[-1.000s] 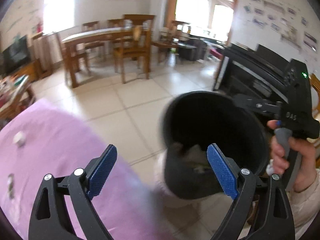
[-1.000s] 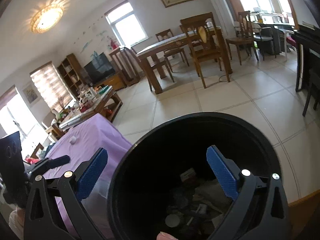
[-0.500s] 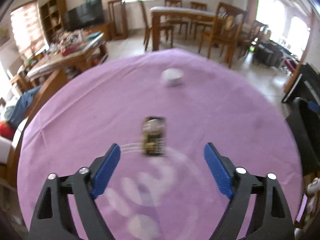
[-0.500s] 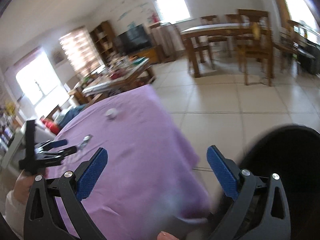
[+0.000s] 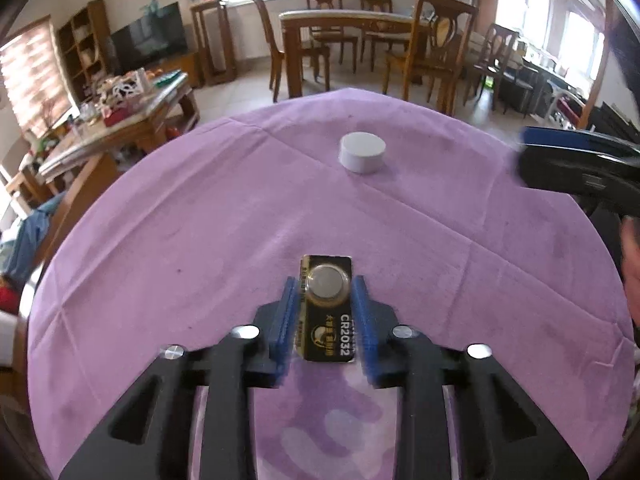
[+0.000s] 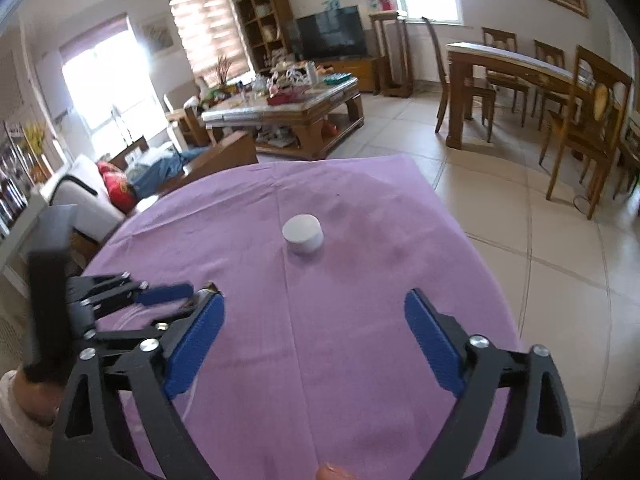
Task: Collect trash
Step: 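Grasp the gold battery card with the left tool while the right grasps the white round cap, then carry the battery card and cap over the bin and open both tools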
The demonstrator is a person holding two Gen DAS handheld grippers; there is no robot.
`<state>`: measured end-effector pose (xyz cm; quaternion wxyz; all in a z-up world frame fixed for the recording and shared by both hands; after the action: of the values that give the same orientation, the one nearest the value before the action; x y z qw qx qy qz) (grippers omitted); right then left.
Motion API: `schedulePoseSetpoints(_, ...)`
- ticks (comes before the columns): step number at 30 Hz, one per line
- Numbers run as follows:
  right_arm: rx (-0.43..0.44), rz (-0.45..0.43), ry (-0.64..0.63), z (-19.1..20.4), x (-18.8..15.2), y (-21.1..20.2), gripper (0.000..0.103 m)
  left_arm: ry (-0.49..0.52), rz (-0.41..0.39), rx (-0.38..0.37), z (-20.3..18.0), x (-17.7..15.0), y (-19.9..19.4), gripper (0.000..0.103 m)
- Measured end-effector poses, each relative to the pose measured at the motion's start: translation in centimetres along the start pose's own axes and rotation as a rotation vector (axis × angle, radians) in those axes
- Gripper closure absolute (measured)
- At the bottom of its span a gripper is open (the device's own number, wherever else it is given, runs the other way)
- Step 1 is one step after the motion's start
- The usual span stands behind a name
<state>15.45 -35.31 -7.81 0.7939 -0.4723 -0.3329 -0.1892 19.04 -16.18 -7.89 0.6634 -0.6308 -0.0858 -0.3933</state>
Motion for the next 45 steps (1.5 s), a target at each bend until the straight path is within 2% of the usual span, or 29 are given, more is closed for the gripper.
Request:
schedulePoseSetpoints(4, -0.022, 0.045, -0.037, 0.3, 2.0, 3.6, 0.019, -0.026, -0.011, -0.021, -0.1, -0.8, -0.5, 0.076)
schedulePoseSetpoints(6, -0.036, 0.065, -0.05, 0.5, 2.8, 5.4, 0.02, -0.071, -0.006, -0.055, 0.9, -1.3, -0.7, 0.077)
schedulePoseSetpoints(9, -0.062, 0.104, -0.069, 0.5, 3.4, 8.2, 0.024, -0.135, -0.039, -0.074, 2.5, -1.3, -1.4, 0.077)
schedulePoseSetpoints(11, -0.088, 0.129, -0.079, 0.4, 3.5, 9.5, 0.031, -0.156, -0.048, -0.085, 2.8, -1.3, -1.6, 0.077)
schedulePoseSetpoints(14, -0.115, 0.143, -0.103, 0.5, 3.4, 10.4, 0.047, -0.162, -0.057, -0.087, 3.0, -1.2, -1.8, 0.077)
schedulePoseSetpoints(15, -0.097, 0.143, -0.108, 0.6, 3.4, 10.3, 0.062, -0.16, -0.058, -0.088, 2.9, -1.3, -1.9, 0.076)
schedulePoseSetpoints(16, -0.096, 0.143, -0.116, 0.7, 3.4, 10.2, 0.068, -0.159, -0.059, -0.088, 2.8, -1.4, -2.0, 0.076)
schedulePoseSetpoints(20, -0.096, 0.137, -0.098, 0.4, 3.0, 9.2, 0.068, -0.163, -0.068, -0.094, 2.8, -1.6, -2.3, 0.076)
schedulePoseSetpoints(23, -0.069, 0.102, -0.065, 0.2, 2.8, 7.7, 0.068, -0.176, -0.09, -0.1, 3.5, -1.8, -2.4, 0.077)
schedulePoseSetpoints(26, -0.026, 0.038, -0.028, 0.5, 2.0, 4.3, 0.068, -0.172, -0.127, -0.124, 3.4, -1.6, -2.7, 0.076)
schedulePoseSetpoints(32, 0.015, -0.089, 0.016, 0.5, 0.1, -3.2, 0.068, -0.109, -0.198, -0.196, 0.2, -0.9, -5.0, 0.076)
schedulePoseSetpoints(39, -0.056, -0.267, 0.11, -3.2, -4.1, -14.8, 0.068, -0.012, -0.285, -0.28, -7.6, 0.1, -10.6, 0.076)
schedulePoseSetpoints(45, -0.141, -0.355, 0.215, -7.9, -8.9, -21.7, 0.068, 0.073, -0.312, -0.357, -15.3, 1.0, -13.2, 0.076)
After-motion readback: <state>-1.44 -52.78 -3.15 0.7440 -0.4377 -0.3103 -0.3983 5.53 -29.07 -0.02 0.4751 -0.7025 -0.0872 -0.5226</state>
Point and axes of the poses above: each gripper's, at about its wrist camera, not at the fingertips, and y roughly the way its jaws point, z to its left, x to its top, the point moved 1 cm from there along y, roughly the way its jaws point, and after that the axes turned 12 degrees about x, right-handed, at the moved point
